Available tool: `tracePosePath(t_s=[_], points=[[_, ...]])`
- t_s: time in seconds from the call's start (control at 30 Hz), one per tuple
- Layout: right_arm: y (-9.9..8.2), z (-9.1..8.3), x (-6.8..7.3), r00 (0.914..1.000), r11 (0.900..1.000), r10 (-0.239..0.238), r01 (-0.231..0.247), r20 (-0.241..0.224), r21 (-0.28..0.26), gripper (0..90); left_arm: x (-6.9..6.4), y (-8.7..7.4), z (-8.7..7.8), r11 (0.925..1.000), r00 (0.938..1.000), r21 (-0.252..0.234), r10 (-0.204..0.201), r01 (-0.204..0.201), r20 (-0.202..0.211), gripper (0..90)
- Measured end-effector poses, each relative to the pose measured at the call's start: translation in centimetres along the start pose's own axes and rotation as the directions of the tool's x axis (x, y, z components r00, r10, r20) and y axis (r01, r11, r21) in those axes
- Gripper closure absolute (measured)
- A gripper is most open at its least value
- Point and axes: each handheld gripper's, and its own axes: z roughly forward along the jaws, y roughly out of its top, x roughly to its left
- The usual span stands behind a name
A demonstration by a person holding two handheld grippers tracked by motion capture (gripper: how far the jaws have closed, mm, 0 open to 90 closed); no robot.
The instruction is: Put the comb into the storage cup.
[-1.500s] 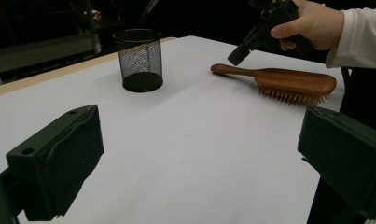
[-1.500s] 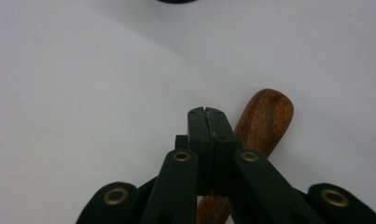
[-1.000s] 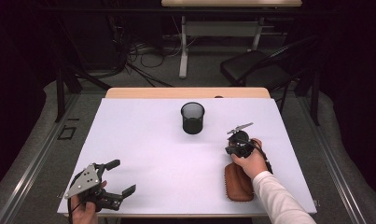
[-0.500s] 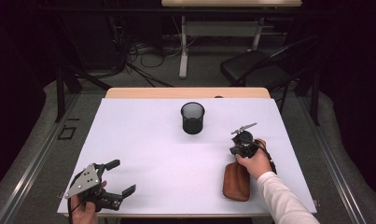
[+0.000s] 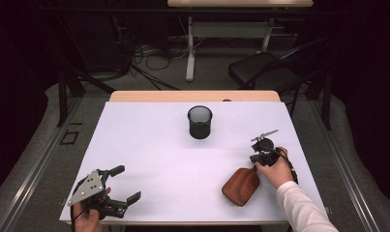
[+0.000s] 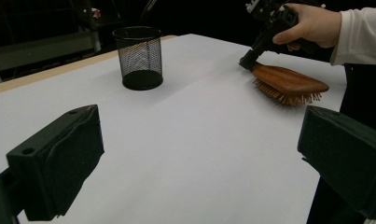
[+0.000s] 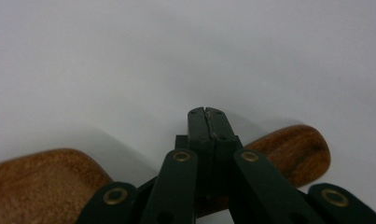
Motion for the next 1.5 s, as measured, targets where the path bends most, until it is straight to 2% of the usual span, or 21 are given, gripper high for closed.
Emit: tracePosePath(t_s=[0.13,0.27,0.4,0.43,0.77,1.1,1.23,1.5], points=[[-0.8,-0.4,-0.6,0.9999,0.9998,0.01,-0.01,0.007,0.018,90.0,0.0,0.0,0.1,1.0,1.0,0.001,-0.002,0.002,0.001,0.3],[-2.2,-1.2,-1.4,0.9989,0.9989,0.046,-0.046,0.0,-0.005,90.0,0.0,0.0,0.1,1.0,1.0,0.001,-0.002,0.002,0.002,0.3],[-3.0,-1.8,-1.9,0.9985,0.9983,0.055,-0.055,-0.003,-0.019,90.0,0.0,0.0,0.1,1.0,1.0,0.0,-0.001,0.001,0.001,0.3],[-3.6,-2.1,-2.2,0.9976,0.9973,0.069,-0.069,-0.008,-0.025,90.0,0.0,0.0,0.1,1.0,1.0,0.0,-0.001,0.001,0.001,0.3],[-6.0,-3.9,-2.7,0.9949,0.9947,0.093,-0.094,-0.038,-0.04,90.0,0.0,0.0,0.1,1.0,1.0,0.002,-0.002,0.002,-0.004,0.3],[-8.4,-4.8,-2.1,0.9903,0.99,0.123,-0.127,-0.065,-0.062,90.0,-0.1,0.0,0.1,1.0,1.0,0.005,0.001,-0.001,-0.01,0.4],[-9.7,-5.6,-1.5,0.985,0.9846,0.14,-0.15,-0.1,-0.09,90.0,-0.1,0.0,0.2,1.0,1.0,0.009,-0.002,0.002,0.0,0.3],[-11.0,-6.0,-0.3,0.9854,0.9875,0.122,-0.133,-0.119,-0.084,89.9,-0.2,0.0,0.3,0.9999,1.0,0.017,0.005,-0.005,-0.004,0.4]])
